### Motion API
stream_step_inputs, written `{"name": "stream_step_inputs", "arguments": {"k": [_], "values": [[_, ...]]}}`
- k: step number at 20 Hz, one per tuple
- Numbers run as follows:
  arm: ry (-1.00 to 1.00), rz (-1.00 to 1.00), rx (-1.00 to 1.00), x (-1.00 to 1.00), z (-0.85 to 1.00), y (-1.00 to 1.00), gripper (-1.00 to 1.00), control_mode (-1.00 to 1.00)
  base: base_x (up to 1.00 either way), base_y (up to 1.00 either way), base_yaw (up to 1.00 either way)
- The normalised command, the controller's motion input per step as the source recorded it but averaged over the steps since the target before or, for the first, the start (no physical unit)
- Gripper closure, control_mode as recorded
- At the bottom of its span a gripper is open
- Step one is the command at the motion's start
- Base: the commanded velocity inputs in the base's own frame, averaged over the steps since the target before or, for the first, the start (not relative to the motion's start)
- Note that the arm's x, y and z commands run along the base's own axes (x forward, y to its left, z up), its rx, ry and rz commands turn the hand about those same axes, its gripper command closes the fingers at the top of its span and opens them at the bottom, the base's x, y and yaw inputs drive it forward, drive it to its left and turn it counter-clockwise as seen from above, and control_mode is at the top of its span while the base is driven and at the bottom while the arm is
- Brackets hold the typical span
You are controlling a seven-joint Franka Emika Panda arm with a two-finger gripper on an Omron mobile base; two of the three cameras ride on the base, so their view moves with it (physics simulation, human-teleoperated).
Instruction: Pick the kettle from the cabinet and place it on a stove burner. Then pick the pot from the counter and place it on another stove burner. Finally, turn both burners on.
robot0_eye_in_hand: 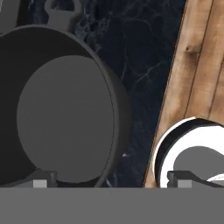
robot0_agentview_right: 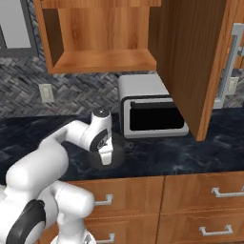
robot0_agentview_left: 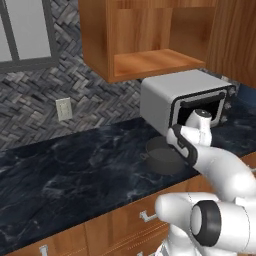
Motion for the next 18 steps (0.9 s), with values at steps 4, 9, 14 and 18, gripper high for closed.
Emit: {"name": "stream_step_inputs", "arguments": {"k": [4, 9, 14, 18], "values": [[0.05, 0.0, -0.01, 0.19, -0.31, -0.07, -1.0, -1.0, 0.0, 0.0, 0.0], [0.05, 0.0, 0.0, 0.12, -0.29, -0.12, -1.0, -1.0, 0.0, 0.0, 0.0], [0.04, 0.0, -0.01, 0.08, -0.25, -0.04, -1.0, -1.0, 0.0, 0.0, 0.0], [0.01, 0.0, 0.0, 0.17, -0.18, 0.0, -1.0, -1.0, 0.0, 0.0, 0.0]]}}
